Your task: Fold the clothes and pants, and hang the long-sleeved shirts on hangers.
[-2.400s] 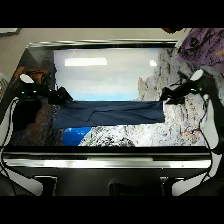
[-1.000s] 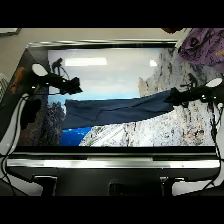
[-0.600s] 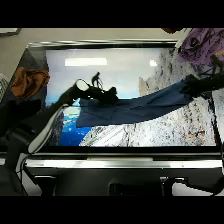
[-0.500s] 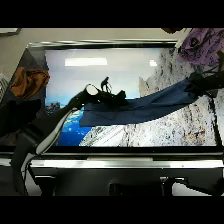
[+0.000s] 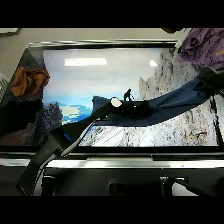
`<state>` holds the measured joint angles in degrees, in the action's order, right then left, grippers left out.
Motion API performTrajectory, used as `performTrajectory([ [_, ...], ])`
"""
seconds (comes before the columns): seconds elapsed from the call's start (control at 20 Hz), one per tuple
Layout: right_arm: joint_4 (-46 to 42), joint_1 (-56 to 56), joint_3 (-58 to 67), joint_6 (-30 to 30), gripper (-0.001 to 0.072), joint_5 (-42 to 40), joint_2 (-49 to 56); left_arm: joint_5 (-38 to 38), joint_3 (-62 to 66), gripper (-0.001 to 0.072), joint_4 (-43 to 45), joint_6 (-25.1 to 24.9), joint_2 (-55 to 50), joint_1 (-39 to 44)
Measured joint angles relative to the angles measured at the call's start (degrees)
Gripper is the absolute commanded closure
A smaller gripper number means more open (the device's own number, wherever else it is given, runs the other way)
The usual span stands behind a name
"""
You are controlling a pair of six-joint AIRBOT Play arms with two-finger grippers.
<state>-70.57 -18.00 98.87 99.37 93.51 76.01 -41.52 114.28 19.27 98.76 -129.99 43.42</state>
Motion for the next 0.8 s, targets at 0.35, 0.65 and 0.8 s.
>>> performTrajectory([
  [0.35,0.7,1.0,0.1,0.4,0.0686,-1.0,-0.3,-10.1,2.6,0.0693,5.0,-1.2,2.9,-7.6],
  [0.65,-2.3,16.6,0.1,7.3,0.0686,-6.3,0.2,-26.6,2.8,0.0691,25.1,-0.1,18.3,-26.1],
  [0.8,-6.1,28.2,0.1,13.9,0.0686,-11.5,3.0,-33.2,2.8,0.0691,33.3,0.1,25.9,-35.3],
])
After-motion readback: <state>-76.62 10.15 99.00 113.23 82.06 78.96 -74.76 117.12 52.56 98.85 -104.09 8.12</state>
